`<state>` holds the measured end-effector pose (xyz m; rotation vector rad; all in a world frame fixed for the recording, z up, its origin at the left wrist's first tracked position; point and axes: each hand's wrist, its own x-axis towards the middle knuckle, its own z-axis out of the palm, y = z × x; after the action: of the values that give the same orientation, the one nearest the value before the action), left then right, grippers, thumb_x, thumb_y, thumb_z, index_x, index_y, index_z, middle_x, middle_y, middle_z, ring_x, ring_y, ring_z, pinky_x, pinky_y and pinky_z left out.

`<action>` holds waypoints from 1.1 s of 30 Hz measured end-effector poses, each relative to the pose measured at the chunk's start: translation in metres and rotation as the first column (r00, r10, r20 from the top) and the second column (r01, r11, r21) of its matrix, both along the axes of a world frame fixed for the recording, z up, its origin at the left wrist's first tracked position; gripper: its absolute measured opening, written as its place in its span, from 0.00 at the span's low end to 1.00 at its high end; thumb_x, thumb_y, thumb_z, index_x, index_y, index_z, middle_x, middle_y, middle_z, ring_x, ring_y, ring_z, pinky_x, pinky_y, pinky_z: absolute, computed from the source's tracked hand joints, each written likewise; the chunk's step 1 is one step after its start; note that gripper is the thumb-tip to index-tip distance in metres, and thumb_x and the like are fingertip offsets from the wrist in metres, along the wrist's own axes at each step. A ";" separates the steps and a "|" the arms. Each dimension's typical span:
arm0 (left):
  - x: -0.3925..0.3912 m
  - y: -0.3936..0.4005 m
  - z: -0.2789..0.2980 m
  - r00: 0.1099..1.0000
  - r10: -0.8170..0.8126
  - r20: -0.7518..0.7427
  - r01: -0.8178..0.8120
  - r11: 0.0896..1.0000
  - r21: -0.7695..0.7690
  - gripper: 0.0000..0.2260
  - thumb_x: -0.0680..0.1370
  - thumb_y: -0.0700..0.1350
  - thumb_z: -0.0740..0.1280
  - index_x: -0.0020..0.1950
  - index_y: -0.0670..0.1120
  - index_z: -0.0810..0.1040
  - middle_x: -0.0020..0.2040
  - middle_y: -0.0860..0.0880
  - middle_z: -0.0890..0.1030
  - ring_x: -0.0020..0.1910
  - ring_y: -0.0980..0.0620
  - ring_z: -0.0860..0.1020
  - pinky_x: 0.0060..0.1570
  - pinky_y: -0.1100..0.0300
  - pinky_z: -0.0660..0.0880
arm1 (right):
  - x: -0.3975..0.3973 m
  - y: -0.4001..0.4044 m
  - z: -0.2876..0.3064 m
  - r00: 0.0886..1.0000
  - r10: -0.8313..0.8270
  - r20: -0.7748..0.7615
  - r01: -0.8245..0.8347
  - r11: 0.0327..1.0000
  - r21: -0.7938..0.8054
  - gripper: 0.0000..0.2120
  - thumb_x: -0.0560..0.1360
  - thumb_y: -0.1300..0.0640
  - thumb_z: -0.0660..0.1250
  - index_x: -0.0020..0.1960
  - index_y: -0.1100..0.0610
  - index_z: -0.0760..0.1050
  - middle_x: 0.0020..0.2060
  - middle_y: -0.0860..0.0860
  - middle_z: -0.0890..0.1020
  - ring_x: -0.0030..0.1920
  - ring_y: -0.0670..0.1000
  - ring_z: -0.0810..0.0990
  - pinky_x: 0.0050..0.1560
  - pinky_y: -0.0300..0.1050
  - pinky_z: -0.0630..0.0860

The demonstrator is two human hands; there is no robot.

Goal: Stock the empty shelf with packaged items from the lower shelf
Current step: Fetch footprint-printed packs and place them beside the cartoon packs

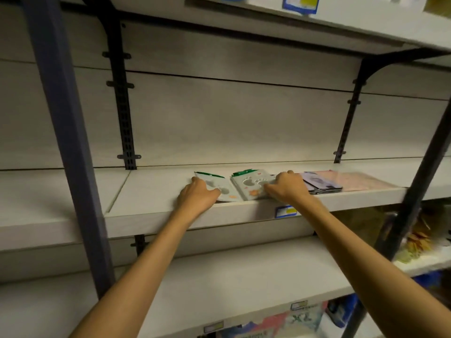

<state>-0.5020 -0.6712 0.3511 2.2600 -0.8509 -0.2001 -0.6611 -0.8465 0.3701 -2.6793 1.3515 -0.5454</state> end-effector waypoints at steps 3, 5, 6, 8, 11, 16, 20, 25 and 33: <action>-0.005 0.000 -0.006 0.987 -0.012 0.160 -0.004 0.995 0.099 0.29 0.78 0.58 0.61 0.76 0.46 0.65 0.71 0.40 0.72 0.70 0.39 0.69 0.62 0.49 0.69 | -0.003 -0.004 -0.010 0.993 0.032 -0.115 -0.046 0.992 -0.117 0.26 0.75 0.44 0.62 0.62 0.62 0.76 0.59 0.63 0.75 0.61 0.63 0.71 0.60 0.53 0.71; -0.006 0.000 -0.008 0.976 -0.050 0.214 0.019 0.989 0.144 0.24 0.79 0.56 0.58 0.76 0.54 0.67 0.72 0.41 0.68 0.71 0.40 0.63 0.65 0.49 0.66 | -0.003 -0.005 -0.016 0.988 0.067 -0.140 -0.089 0.984 -0.153 0.26 0.75 0.43 0.58 0.62 0.59 0.78 0.58 0.61 0.75 0.59 0.62 0.71 0.59 0.53 0.71; -0.007 -0.001 -0.009 0.966 -0.065 0.249 0.022 0.985 0.172 0.23 0.79 0.55 0.56 0.75 0.57 0.68 0.70 0.41 0.67 0.70 0.40 0.62 0.64 0.49 0.65 | -0.004 -0.006 -0.019 0.985 0.083 -0.151 -0.107 0.981 -0.161 0.25 0.75 0.43 0.55 0.62 0.56 0.79 0.57 0.61 0.76 0.59 0.62 0.70 0.58 0.54 0.72; -0.008 -0.003 -0.010 0.940 -0.097 0.328 0.021 0.974 0.227 0.22 0.79 0.54 0.55 0.74 0.59 0.69 0.68 0.43 0.67 0.68 0.41 0.62 0.63 0.49 0.64 | -0.006 -0.006 -0.021 0.984 0.098 -0.147 -0.123 0.978 -0.170 0.23 0.75 0.45 0.54 0.62 0.52 0.80 0.56 0.60 0.76 0.59 0.62 0.70 0.57 0.53 0.72; -0.008 -0.006 -0.014 0.889 -0.166 0.427 0.044 0.958 0.282 0.22 0.80 0.55 0.53 0.75 0.58 0.69 0.69 0.46 0.69 0.67 0.44 0.64 0.62 0.48 0.64 | -0.008 -0.005 -0.022 0.989 0.094 -0.116 -0.116 0.973 -0.201 0.20 0.76 0.48 0.57 0.62 0.51 0.80 0.57 0.59 0.76 0.59 0.61 0.69 0.56 0.52 0.72; -0.010 -0.005 -0.018 0.847 -0.185 0.498 0.035 0.955 0.294 0.23 0.82 0.56 0.50 0.76 0.58 0.67 0.70 0.48 0.69 0.67 0.47 0.65 0.61 0.48 0.63 | -0.011 -0.004 -0.024 0.990 0.116 -0.079 -0.130 0.972 -0.195 0.20 0.76 0.49 0.58 0.61 0.54 0.81 0.58 0.59 0.76 0.61 0.61 0.68 0.57 0.52 0.72; -0.009 -0.004 -0.017 0.847 -0.188 0.498 0.034 0.953 0.301 0.22 0.82 0.57 0.51 0.76 0.58 0.67 0.70 0.49 0.69 0.67 0.47 0.66 0.61 0.49 0.63 | -0.013 -0.003 -0.025 0.989 0.133 -0.057 -0.142 0.969 -0.203 0.19 0.76 0.49 0.59 0.60 0.54 0.81 0.57 0.59 0.76 0.61 0.61 0.68 0.58 0.53 0.72; -0.014 -0.004 -0.018 0.831 -0.173 0.529 0.013 0.956 0.291 0.23 0.82 0.57 0.50 0.76 0.57 0.68 0.70 0.49 0.71 0.66 0.47 0.66 0.60 0.49 0.63 | -0.016 0.000 -0.025 0.986 0.168 -0.015 -0.165 0.945 -0.283 0.19 0.76 0.50 0.61 0.62 0.55 0.80 0.57 0.57 0.76 0.59 0.58 0.70 0.53 0.51 0.72; -0.035 0.023 -0.021 0.816 -0.086 0.571 0.045 0.995 0.085 0.19 0.82 0.57 0.56 0.71 0.57 0.73 0.66 0.52 0.75 0.65 0.50 0.69 0.59 0.53 0.63 | -0.004 0.033 -0.023 0.901 0.423 0.100 -0.385 0.883 -0.268 0.17 0.75 0.54 0.63 0.62 0.53 0.81 0.56 0.56 0.80 0.57 0.59 0.75 0.53 0.52 0.72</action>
<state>-0.5371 -0.6485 0.3299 2.3864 -1.2456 0.4631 -0.6649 -0.8140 0.3467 -2.9129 0.6860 -0.8914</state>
